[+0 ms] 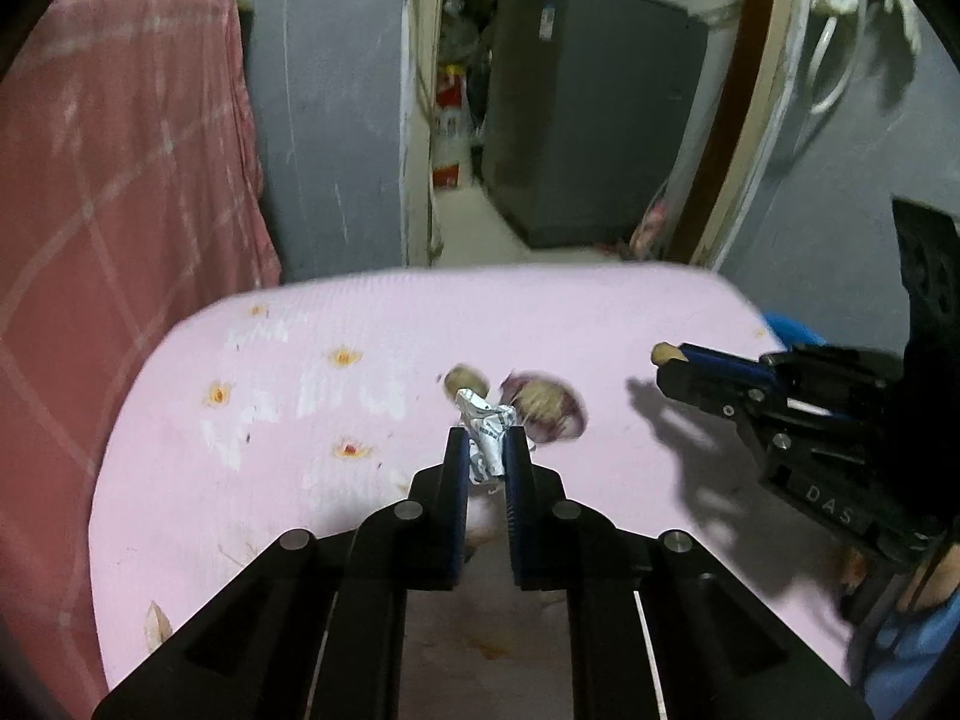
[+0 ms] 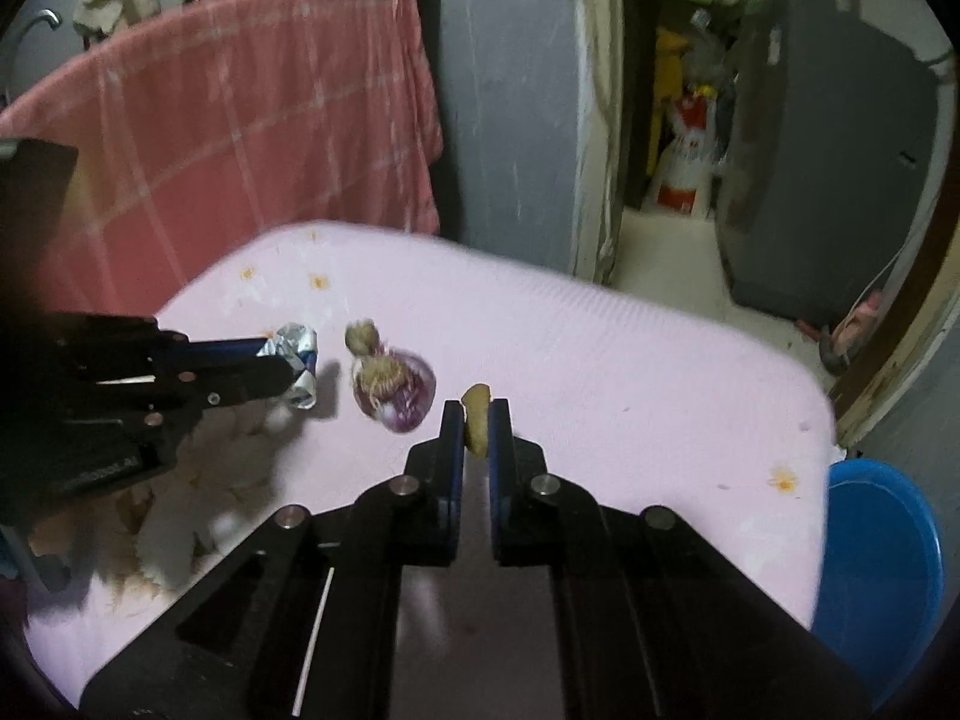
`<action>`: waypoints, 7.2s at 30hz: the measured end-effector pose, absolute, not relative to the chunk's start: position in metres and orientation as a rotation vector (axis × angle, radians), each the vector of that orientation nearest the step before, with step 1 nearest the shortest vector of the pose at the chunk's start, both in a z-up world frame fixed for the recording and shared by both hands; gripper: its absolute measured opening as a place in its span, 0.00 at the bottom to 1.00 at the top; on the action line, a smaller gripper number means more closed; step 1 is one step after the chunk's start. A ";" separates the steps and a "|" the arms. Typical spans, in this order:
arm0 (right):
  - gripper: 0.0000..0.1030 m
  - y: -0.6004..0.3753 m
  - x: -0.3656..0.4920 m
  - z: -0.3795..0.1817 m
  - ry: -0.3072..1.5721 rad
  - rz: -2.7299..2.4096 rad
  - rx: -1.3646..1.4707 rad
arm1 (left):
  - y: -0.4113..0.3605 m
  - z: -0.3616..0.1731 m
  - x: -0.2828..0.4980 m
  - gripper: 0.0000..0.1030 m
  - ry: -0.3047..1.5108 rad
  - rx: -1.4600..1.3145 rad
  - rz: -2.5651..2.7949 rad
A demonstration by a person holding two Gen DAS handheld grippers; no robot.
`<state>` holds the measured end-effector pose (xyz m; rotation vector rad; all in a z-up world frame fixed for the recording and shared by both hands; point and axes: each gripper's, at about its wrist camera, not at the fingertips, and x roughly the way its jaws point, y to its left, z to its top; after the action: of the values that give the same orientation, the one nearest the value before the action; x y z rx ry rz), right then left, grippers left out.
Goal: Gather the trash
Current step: 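Carry both items over the blue bucket and open both tools to drop them, then move both tools back over the purple bulb and brown scrap, then grasp the brown scrap with left tool while right tool grasps the purple bulb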
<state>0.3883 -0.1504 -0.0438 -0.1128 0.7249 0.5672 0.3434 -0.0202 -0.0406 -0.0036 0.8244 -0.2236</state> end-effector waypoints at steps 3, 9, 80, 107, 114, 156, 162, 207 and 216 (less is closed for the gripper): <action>0.07 -0.165 0.376 -0.029 0.639 0.533 -0.092 | -0.027 -0.024 0.334 0.08 0.731 -0.042 -0.237; 0.07 -0.203 0.350 0.001 0.472 0.413 -0.091 | -0.060 0.008 0.316 0.09 0.543 -0.067 -0.274; 0.17 -0.436 0.320 -0.022 0.450 -0.033 0.347 | -0.287 -0.036 0.368 0.35 0.803 0.026 -0.535; 1.00 -0.363 0.309 0.011 0.227 0.147 0.282 | -0.124 0.027 0.341 0.96 0.479 -0.136 -0.240; 1.00 -0.319 0.308 0.021 0.245 0.255 0.219 | -0.075 0.037 0.328 0.96 0.433 -0.117 -0.142; 0.49 -0.081 0.429 -0.073 0.935 0.597 -0.188 | 0.072 -0.034 0.353 0.96 0.715 -0.112 0.120; 0.33 -0.090 0.423 -0.072 0.937 0.611 -0.191 | 0.063 -0.036 0.357 0.96 0.736 -0.084 0.085; 0.32 -0.210 0.379 -0.054 0.826 0.485 0.083 | -0.044 -0.074 0.401 0.17 0.930 0.196 -0.181; 0.32 -0.216 0.371 -0.048 0.765 0.475 0.091 | -0.045 -0.062 0.391 0.17 0.894 0.098 -0.198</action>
<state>0.3714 -0.2158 -0.0476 0.0911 0.7652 0.4753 0.3913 -0.0453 -0.0622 0.0981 0.8938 -0.1982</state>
